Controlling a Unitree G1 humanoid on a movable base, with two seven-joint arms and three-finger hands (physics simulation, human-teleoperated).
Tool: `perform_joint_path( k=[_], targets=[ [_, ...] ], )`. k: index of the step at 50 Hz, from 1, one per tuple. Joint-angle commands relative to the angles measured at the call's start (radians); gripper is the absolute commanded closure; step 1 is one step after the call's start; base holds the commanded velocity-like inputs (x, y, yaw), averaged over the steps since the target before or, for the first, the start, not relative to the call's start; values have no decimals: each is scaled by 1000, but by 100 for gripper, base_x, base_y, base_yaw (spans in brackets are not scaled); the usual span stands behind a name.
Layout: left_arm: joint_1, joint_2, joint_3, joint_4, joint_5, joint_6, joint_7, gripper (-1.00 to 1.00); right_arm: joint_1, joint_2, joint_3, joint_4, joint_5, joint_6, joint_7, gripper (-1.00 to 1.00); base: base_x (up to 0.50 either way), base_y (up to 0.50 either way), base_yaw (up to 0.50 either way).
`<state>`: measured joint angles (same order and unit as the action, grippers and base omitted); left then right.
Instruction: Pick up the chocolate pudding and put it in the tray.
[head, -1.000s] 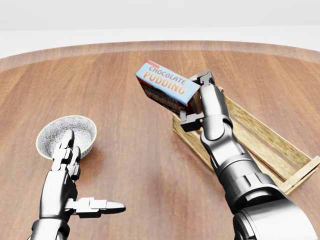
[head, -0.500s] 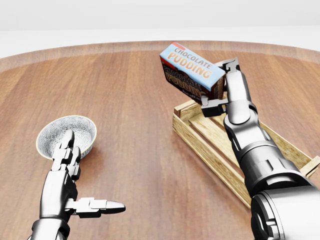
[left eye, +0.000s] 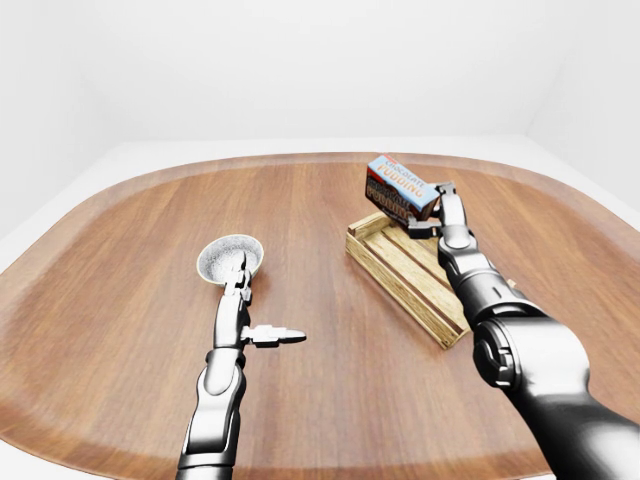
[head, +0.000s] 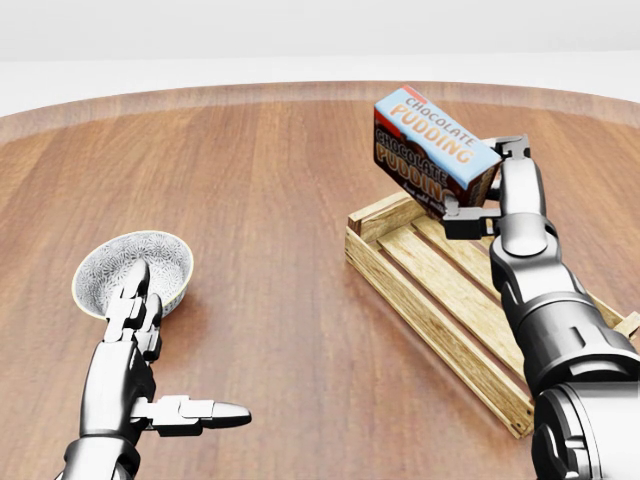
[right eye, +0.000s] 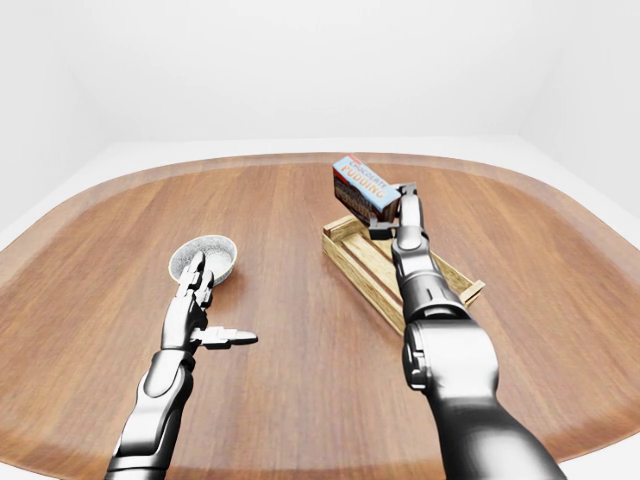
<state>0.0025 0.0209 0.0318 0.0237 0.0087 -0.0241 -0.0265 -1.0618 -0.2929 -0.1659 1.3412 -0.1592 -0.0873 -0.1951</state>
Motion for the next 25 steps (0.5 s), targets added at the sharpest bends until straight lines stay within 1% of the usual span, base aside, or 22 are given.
perform_joint_path(
  k=[1, 8, 11, 12, 16, 25],
  targets=[
    [2, -3, 2, -13, -18, 20, -13, -100, 17, -30, -16, -29, 28, 0, -15, 100, 0, 0, 0],
    [-2, -3, 3, -2, -18, 14, -12, -100, 36, -45, -18, -26, 20, 0, -22, 100, 0, 0, 0],
    [-2, -3, 2, -6, -18, 19, -11, -100, 50, -46, -20, -23, 16, 0, -27, 100, 0, 0, 0],
    [-4, -3, 3, -2, -18, 17, -11, -100, 55, -48, -20, -22, 15, 0, -29, 100, 0, 0, 0],
    [-2, -3, 2, -12, -18, 25, -10, -100, 68, -48, -21, -22, 12, 0, -25, 100, 0, 0, 0],
    [-1, -3, 3, -12, -20, 23, -9, -100, 95, -43, -21, -18, 5, 0, -36, 100, 0, 0, 0]
  ],
)
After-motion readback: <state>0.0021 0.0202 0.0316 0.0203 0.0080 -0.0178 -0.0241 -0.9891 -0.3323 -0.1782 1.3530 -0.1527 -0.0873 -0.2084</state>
